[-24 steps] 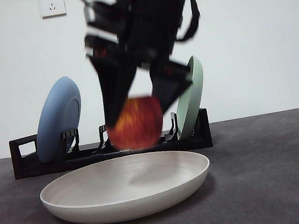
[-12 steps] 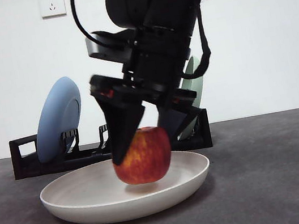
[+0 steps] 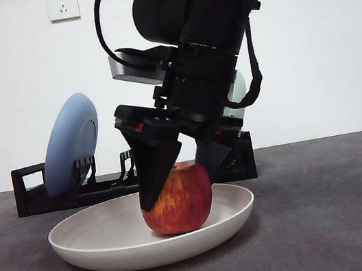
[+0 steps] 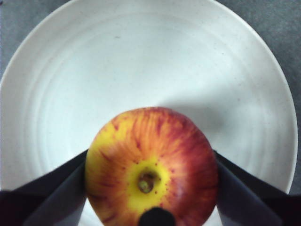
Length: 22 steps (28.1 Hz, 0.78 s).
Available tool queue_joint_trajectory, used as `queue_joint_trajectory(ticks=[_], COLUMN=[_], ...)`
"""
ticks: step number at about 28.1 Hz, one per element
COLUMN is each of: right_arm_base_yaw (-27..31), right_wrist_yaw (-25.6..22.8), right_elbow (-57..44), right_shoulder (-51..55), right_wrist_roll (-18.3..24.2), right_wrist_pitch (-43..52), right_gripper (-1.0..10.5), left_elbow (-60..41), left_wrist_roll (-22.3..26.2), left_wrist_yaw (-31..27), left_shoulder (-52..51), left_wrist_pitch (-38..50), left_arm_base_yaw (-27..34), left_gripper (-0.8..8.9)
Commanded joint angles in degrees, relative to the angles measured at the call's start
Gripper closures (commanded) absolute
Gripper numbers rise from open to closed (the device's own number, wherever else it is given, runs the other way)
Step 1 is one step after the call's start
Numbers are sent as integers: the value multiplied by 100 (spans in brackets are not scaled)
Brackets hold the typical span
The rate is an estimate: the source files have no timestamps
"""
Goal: Take the yellow plate from the plate rack,put the plate on the table,take the apple from the table,put the apple in the plate
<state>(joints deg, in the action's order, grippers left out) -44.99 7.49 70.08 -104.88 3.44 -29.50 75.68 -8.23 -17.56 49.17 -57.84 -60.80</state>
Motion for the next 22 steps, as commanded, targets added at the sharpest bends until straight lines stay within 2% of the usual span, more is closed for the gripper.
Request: queue_joint_trajectory(ticks=[1,3,5,13,22], right_arm_base_yaw=[-11,-11,-11,-7,-4], right_wrist_yaw=[0,-2,-2,0,-2], right_elbow=[-92,-87,-74,334,1296], right_shoulder=[-61,-61,-61,-22,623], right_wrist_roll=[-48,-50,-103,-195,-201], right_wrist_pitch=[-4,-4,-11,-376,-1725], right_gripper=[744,481,314,302,311], left_elbow=[-9,-9,-9,-9,-9], left_wrist_roll=[-57,-57,-57,-57,-57], left_wrist_yaw=[-2,-2,-2,-4,-4], left_shoulder=[-13,-13,-4,-4,-4], left_wrist_pitch=[0,2,2,2,2], left_arm_base_yaw=[11,11,11,11,11], left_gripper=[822,822,822,822,822])
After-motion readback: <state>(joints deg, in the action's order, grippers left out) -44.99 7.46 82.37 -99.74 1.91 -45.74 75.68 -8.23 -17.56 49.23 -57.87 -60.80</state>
